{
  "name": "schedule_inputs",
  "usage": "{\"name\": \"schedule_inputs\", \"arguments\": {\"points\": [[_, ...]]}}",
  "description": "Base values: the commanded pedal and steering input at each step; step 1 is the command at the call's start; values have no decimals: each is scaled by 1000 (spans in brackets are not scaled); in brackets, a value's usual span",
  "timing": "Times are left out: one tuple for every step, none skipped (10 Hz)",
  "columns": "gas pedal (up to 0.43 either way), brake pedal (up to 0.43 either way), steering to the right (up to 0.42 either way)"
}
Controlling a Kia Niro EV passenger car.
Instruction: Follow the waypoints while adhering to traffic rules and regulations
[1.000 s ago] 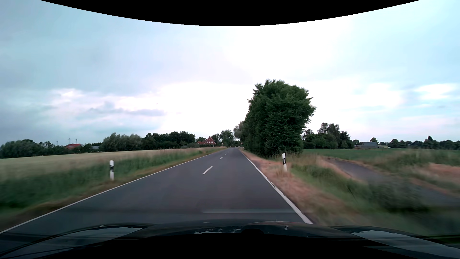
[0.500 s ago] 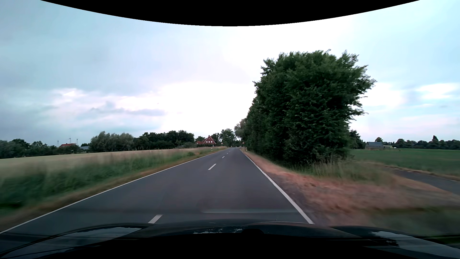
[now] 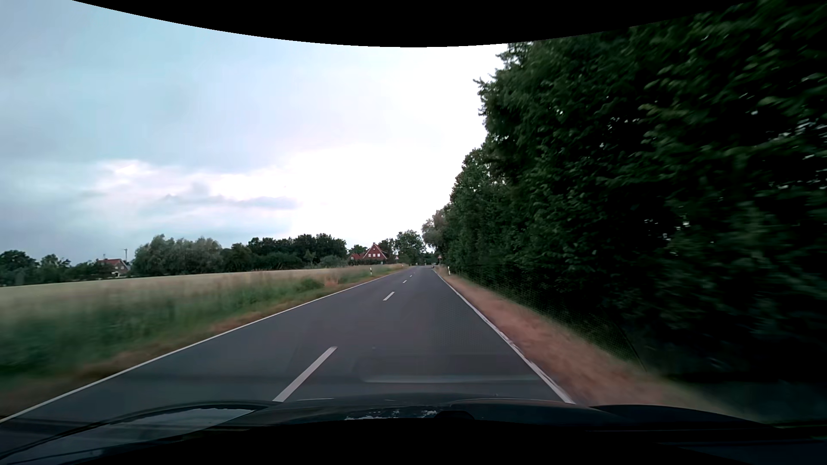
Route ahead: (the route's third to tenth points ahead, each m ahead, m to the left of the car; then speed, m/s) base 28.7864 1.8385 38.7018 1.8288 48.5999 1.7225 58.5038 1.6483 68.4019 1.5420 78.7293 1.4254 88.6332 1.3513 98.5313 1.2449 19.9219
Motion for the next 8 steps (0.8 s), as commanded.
{"name": "schedule_inputs", "arguments": {"points": [[130, 0, 1], [130, 0, -2], [130, 0, -2], [130, 0, -3], [130, 0, -3], [130, 0, -2], [130, 0, -2], [130, 0, -2]]}}
